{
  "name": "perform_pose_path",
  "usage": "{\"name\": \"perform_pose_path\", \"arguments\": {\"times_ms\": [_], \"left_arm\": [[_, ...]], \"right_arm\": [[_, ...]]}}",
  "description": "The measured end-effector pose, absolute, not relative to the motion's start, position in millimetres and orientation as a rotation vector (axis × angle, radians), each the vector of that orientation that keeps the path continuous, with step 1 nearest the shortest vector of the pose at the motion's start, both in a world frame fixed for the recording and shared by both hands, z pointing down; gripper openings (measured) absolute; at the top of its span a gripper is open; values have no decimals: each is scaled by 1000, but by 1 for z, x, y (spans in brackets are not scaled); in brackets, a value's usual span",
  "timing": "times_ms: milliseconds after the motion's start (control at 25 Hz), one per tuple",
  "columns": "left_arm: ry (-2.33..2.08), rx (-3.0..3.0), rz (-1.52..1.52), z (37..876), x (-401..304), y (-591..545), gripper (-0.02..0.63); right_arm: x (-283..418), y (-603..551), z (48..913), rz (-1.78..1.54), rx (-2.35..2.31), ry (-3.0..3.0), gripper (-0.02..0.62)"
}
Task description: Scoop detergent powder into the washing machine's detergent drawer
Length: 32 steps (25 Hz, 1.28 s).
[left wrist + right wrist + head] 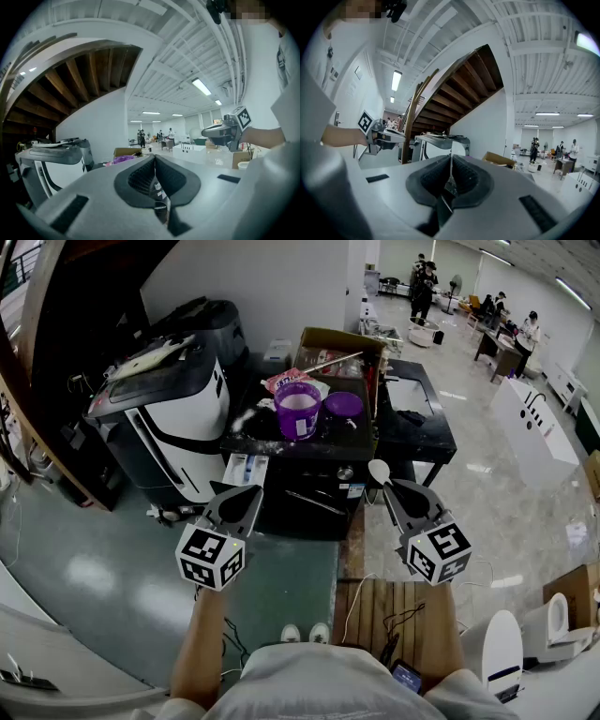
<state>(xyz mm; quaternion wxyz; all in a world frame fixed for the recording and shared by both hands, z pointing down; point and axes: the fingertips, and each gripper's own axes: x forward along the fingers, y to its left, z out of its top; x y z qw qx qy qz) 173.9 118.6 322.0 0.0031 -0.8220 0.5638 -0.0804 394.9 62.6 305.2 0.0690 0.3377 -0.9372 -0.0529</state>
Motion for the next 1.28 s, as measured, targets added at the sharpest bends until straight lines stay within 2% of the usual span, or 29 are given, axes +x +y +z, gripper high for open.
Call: {"name": "perform_pose_path", "arguments": {"times_ms": [680, 1000, 1280], "left_arm": [[1816, -2571, -291, 342, 173, 79, 11], [1934, -2503, -329, 352, 136, 29, 9], [1942, -2526, -319, 360, 86, -48, 9]], "right_arm": [[380, 15, 315, -124, 939, -2871, 14], [355, -43, 325, -122, 885, -2860, 14], [301, -125, 324, -188, 849, -2836, 14]]}}
